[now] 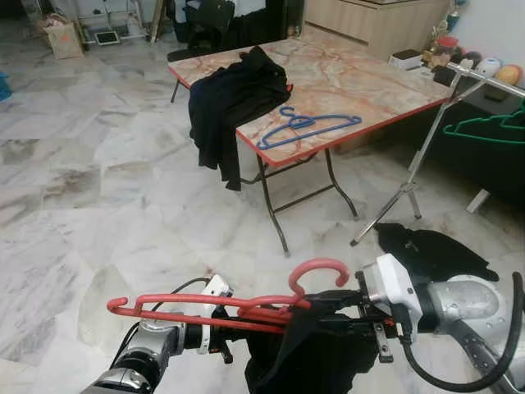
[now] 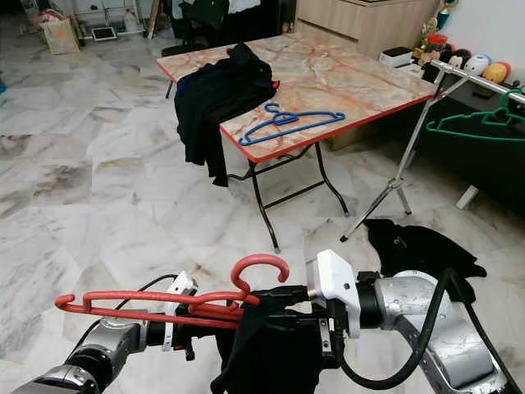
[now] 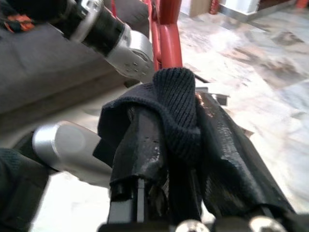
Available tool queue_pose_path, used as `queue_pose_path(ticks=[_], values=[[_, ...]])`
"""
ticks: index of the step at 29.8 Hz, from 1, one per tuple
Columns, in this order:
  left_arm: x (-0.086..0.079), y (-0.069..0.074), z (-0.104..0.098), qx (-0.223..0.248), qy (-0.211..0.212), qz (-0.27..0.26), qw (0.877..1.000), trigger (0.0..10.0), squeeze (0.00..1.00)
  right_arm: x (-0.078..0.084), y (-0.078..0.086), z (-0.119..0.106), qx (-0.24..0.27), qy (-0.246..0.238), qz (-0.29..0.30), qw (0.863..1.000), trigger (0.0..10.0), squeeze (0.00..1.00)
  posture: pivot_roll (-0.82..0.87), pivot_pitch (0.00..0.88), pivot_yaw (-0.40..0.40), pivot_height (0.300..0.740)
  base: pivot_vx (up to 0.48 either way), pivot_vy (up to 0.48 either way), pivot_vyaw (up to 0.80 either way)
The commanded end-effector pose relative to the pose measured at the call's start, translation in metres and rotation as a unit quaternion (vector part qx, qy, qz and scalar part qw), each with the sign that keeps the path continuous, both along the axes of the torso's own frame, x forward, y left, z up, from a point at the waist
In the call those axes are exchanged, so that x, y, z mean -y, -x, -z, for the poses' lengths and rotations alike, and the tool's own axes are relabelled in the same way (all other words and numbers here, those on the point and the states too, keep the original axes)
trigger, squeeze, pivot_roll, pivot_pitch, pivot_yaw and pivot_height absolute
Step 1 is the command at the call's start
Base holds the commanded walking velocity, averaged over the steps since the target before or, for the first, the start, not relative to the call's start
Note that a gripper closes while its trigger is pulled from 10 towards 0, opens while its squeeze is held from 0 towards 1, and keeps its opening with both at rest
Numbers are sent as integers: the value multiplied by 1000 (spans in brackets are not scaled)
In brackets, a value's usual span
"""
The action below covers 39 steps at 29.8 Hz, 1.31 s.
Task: Hang hanger
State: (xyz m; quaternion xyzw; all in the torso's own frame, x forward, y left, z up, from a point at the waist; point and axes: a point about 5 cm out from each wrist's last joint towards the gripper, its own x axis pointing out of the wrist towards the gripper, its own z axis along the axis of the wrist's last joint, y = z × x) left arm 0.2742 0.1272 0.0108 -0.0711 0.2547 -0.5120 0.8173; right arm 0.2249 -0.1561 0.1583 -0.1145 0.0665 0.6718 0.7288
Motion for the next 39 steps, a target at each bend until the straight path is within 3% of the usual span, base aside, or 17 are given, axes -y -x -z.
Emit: queue_pose_path(ticks=[1,4,5,6,7,9,10,11,12,18,22,29,33,39], values=[[-14,2,10,4,-70,-46,997,0,0,4,-6,-1,31,19,15,999,10000,0,-90,0,-26,740,0,0,0],[-25,-1,16,27,-142,-104,984,0,0,10,-10,5,39,40,35,998,10000,0,-86,0,-26,740,0,0,0],[-25,-1,16,27,-142,-104,984,0,0,10,-10,5,39,40,35,998,10000,0,-86,0,-26,740,0,0,0],[-35,-3,19,26,-178,-157,971,314,0,15,-14,10,47,64,55,995,10000,0,-87,0,-27,740,0,0,0],[-40,-5,19,29,-190,-183,964,9725,0,18,-15,13,50,74,61,994,10000,0,-88,0,-27,740,0,0,0],[-40,-5,19,29,-190,-183,964,9725,0,18,-15,13,50,74,61,994,10000,0,-88,0,-27,740,0,0,0],[-44,-7,19,25,-197,-212,957,10000,0,20,-16,14,50,81,67,993,10000,0,-87,0,-28,740,0,0,0],[-44,-7,19,25,-197,-212,957,10000,0,20,-16,14,50,81,67,993,10000,0,-87,0,-28,740,0,0,0],[-52,-9,19,26,-208,-252,945,10000,0,24,-18,18,57,102,76,990,10000,0,-88,0,-28,740,0,0,0],[-61,-8,19,34,-225,-265,937,10000,0,40,-20,32,76,196,85,974,10000,0,-88,0,-27,740,0,0,0],[-67,-9,19,41,-243,-294,924,10000,0,49,-20,36,78,219,86,969,10000,0,-83,0,-29,740,0,0,0],[-67,-8,20,37,-244,-294,923,10000,0,58,-22,42,92,269,85,955,10000,0,-87,0,-29,740,0,0,0],[-65,-7,21,33,-246,-289,925,10000,0,74,-25,51,106,337,104,930,10000,0,-87,0,-29,740,0,0,0],[-64,-8,21,32,-245,-286,926,10000,0,84,-28,61,120,389,111,907,10000,0,-87,0,-30,740,0,0,0]])
